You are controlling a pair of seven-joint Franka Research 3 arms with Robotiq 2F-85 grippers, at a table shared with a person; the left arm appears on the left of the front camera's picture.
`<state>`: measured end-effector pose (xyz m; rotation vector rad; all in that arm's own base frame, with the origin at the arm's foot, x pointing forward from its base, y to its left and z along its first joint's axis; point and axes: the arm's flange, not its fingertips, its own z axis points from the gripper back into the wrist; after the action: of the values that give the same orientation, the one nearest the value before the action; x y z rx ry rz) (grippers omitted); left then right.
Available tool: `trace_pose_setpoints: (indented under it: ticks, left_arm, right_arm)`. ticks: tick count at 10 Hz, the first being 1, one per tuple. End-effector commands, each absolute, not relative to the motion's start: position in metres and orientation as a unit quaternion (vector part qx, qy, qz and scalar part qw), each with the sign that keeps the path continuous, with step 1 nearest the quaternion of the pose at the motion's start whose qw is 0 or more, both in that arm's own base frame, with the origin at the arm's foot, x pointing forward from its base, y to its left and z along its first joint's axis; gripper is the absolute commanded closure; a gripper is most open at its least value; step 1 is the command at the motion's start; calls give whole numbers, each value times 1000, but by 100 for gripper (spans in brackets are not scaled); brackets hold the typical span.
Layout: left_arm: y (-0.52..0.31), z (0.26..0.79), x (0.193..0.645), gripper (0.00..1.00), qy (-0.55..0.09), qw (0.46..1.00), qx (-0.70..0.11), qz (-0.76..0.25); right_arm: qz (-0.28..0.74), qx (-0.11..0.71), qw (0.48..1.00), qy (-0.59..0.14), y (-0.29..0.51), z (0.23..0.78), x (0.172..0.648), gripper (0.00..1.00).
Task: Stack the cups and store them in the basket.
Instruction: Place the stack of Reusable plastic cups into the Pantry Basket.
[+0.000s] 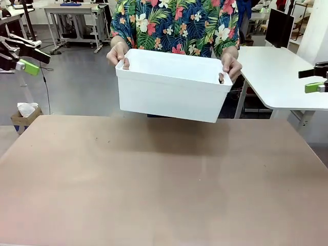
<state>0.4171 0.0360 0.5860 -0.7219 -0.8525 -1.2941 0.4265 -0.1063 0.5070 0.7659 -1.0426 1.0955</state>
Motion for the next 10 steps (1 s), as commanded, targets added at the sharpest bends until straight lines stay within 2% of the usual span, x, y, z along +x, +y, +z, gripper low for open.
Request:
trace_pose_setpoints:
  ticks: [1, 10]
  left_arm:
    - [34, 588, 416, 0, -376, 656, -323, -569]
    - [34, 588, 416, 0, -376, 656, -323, -569]
  right_arm:
    - [482, 337, 664, -461, -106, 510, 426, 0]
    - [482, 337, 664, -461, -106, 510, 426, 0]
